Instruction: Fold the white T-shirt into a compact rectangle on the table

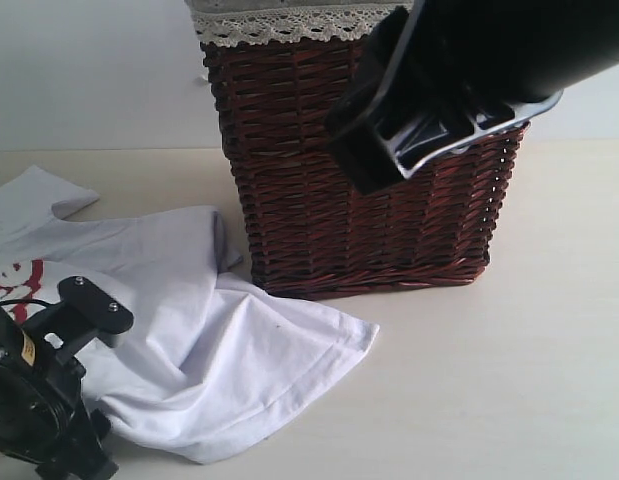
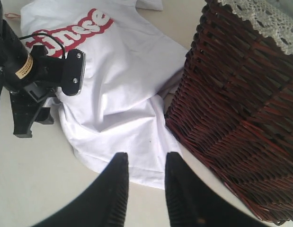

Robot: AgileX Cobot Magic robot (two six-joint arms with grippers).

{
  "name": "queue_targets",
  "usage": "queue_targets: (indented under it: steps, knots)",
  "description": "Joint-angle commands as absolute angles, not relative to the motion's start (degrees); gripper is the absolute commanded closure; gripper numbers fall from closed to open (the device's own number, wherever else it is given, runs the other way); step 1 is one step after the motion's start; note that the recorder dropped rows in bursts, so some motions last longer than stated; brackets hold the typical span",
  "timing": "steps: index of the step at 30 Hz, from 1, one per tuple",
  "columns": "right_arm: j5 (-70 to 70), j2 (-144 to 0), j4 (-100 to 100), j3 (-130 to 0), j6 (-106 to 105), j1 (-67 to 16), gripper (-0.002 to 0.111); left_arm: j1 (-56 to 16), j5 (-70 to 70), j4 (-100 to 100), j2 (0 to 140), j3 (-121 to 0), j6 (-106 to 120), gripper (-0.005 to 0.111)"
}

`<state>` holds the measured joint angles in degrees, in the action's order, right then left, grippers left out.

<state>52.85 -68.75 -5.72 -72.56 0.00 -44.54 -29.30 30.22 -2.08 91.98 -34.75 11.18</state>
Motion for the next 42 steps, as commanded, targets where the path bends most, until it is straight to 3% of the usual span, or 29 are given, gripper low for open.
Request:
queue_targets:
  steps: [1, 11, 13, 20, 24, 27, 32, 36, 38, 40, 42]
  knots:
    - [52.55, -68.49, -6.04, -72.38, 0.00, -44.20, 0.080, -29.58, 28.08, 2.34, 93.40, -34.65, 6.77, 0.047]
    - [52.77, -68.49, -5.35, -72.38, 0.00, -44.20, 0.080, -29.58, 32.14, 15.76, 91.75, -36.66, -8.15, 0.049]
    - [52.77, -68.49, -5.17, -72.38, 0.00, -44.20, 0.080, -29.58, 33.34, 15.68, 92.06, -36.66, -8.15, 0.056]
    - [52.77, -68.49, -5.17, -72.38, 0.00, -44.20, 0.080, -29.58, 37.82, 16.21, 95.22, -36.66, -6.02, 0.107]
    - [52.77, -68.49, -5.17, -72.38, 0.00, -44.20, 0.080, -29.58, 39.95, 16.21, 95.01, -37.99, -5.69, 0.107]
    - [52.77, -68.49, -5.17, -72.38, 0.00, -44.20, 0.080, -30.07, 55.95, 16.78, 92.12, -44.93, -0.54, 0.107]
    - [52.63, -68.49, -5.17, -72.38, 0.00, -44.20, 0.080, -30.07, 69.96, 16.93, 84.31, -56.21, 8.04, 0.107]
    - [52.63, -68.49, -5.17, -72.38, 0.00, -44.20, 0.080, -30.07, 69.96, 17.47, 82.01, -63.35, 17.15, 0.107]
    - [52.63, -68.49, -5.17, -72.38, 0.00, -44.20, 0.080, -30.07, 63.50, 14.73, 82.57, -62.37, 15.98, 0.106]
    - [52.63, -68.49, -5.17, -72.38, 0.00, -44.20, 0.080, -30.07, 54.93, 13.96, 84.06, -60.19, 14.84, 0.088]
    - [52.63, -68.49, -5.17, -72.38, 0.00, -44.20, 0.080, -29.95, 45.54, 16.52, 85.83, -57.50, 8.81, 0.060]
